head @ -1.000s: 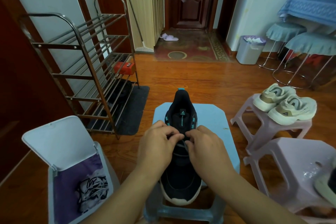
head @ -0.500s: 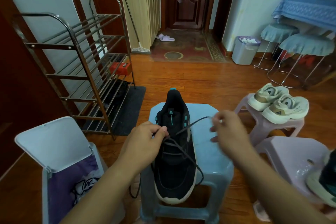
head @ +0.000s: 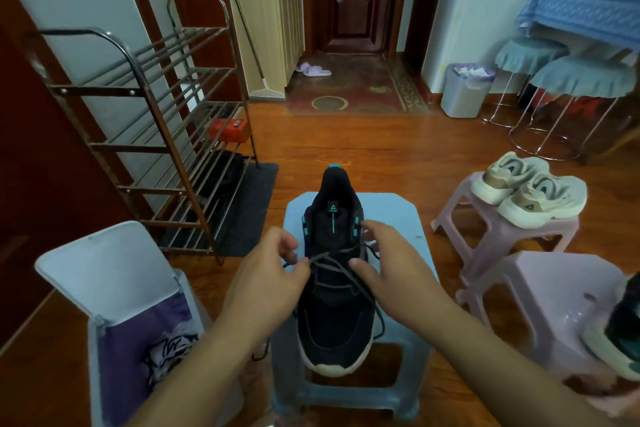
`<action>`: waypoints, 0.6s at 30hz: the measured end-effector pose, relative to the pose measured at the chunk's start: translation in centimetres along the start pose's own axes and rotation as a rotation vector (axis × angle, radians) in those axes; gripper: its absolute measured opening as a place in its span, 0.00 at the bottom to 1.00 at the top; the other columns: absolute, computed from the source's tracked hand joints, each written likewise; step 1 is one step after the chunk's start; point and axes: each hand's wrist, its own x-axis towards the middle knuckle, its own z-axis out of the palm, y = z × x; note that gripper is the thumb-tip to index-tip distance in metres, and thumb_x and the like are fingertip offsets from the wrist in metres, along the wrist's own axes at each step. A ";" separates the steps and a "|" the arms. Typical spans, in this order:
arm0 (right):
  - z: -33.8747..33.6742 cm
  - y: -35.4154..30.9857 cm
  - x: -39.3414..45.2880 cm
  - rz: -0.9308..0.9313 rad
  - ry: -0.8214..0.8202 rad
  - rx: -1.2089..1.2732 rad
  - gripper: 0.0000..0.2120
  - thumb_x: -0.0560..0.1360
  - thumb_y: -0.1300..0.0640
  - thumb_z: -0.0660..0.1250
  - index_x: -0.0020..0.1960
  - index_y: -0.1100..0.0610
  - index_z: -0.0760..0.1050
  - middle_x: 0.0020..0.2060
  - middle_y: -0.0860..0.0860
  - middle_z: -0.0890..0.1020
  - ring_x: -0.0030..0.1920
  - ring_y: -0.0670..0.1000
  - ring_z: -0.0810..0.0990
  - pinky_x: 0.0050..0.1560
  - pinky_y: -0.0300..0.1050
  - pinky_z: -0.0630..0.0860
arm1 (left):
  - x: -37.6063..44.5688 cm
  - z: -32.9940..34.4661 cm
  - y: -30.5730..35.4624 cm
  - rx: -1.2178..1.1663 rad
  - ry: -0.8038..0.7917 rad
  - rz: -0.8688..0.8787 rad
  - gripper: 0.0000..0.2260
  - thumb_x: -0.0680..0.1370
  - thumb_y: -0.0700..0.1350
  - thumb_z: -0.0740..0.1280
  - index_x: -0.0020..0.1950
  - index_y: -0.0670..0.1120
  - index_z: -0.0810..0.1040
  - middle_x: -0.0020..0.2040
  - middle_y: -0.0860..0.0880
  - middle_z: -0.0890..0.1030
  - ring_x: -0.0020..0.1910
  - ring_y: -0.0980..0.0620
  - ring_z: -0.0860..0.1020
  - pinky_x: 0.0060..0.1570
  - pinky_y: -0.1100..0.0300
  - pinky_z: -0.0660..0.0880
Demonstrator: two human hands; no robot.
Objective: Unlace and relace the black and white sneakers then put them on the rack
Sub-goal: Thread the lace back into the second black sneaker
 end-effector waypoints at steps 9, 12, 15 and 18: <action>0.7 0.8 -2.4 0.057 0.195 -0.035 0.07 0.80 0.55 0.66 0.57 0.49 0.71 0.52 0.45 0.73 0.51 0.46 0.75 0.48 0.41 0.72 | -2.1 -0.3 -2.0 -0.096 -0.277 -0.265 0.05 0.79 0.54 0.71 0.52 0.55 0.78 0.47 0.53 0.84 0.47 0.53 0.83 0.53 0.49 0.79; 1.1 0.9 -4.4 0.227 -0.036 0.066 0.10 0.77 0.62 0.65 0.51 0.48 0.71 0.45 0.46 0.77 0.41 0.46 0.78 0.37 0.42 0.75 | -2.5 -0.5 -3.0 -0.087 -0.327 -0.277 0.09 0.79 0.54 0.70 0.48 0.49 0.81 0.40 0.53 0.82 0.41 0.54 0.81 0.48 0.52 0.78; 1.0 1.4 -5.4 0.261 -0.132 0.092 0.08 0.76 0.59 0.68 0.49 0.47 0.72 0.44 0.45 0.79 0.42 0.45 0.79 0.39 0.41 0.77 | -3.0 -0.9 -3.4 -0.042 -0.382 -0.298 0.13 0.80 0.53 0.69 0.45 0.44 0.80 0.33 0.47 0.77 0.33 0.54 0.75 0.37 0.52 0.73; 0.3 1.5 -5.5 0.305 -0.214 0.072 0.05 0.77 0.57 0.69 0.44 0.49 0.76 0.38 0.48 0.82 0.40 0.48 0.81 0.41 0.45 0.80 | -3.9 -1.7 -3.0 0.002 -0.550 -0.329 0.13 0.80 0.55 0.68 0.44 0.47 0.82 0.35 0.50 0.82 0.34 0.51 0.79 0.38 0.54 0.75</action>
